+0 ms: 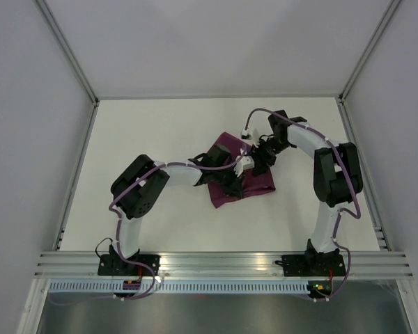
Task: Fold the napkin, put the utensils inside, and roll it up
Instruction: Roll the napkin with the utensil
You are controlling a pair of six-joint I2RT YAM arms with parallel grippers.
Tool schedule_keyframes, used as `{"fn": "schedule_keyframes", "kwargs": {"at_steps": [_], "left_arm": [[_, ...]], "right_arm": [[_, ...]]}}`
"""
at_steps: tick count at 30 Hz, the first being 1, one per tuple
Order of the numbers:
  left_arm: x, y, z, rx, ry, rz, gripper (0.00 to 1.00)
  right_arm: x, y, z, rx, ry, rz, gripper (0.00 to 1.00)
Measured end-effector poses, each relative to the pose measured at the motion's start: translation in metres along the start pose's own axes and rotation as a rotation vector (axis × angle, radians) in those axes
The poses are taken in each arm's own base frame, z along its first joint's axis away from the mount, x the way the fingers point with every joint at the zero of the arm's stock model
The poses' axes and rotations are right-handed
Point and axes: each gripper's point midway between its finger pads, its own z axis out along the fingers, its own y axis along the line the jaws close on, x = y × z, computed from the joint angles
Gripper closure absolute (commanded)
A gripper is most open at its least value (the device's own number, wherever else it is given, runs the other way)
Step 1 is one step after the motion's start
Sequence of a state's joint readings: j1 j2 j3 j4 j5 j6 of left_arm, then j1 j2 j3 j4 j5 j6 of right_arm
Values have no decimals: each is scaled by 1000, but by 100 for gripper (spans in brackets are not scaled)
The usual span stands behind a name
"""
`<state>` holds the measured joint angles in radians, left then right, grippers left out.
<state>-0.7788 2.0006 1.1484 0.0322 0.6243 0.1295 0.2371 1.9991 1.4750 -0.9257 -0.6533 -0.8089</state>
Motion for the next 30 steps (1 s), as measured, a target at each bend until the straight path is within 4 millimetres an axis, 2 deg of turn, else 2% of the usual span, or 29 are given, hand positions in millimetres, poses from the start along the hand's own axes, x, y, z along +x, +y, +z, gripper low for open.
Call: {"fn": "schedule_keyframes", "kwargs": {"at_steps": [5,13,22,26,30], "left_arm": [[1,0,-1,98,14,-94,98],[3,6,-4,224,36,-249,98],[7,7,-8,293,63,-352,98],[7,7,-8,318,75,-384,98],[8,7,-9,343,84,-415,98]], "right_arm": [[6,-2,-15,113,-73,-34,41],[25,17,-23,267,-159,-139,40],[10,-5,-35,417,-241,-177,40],[13,6,-39,427,-257,-221,39],[8,23,-43,430,-280,-316,37]]}}
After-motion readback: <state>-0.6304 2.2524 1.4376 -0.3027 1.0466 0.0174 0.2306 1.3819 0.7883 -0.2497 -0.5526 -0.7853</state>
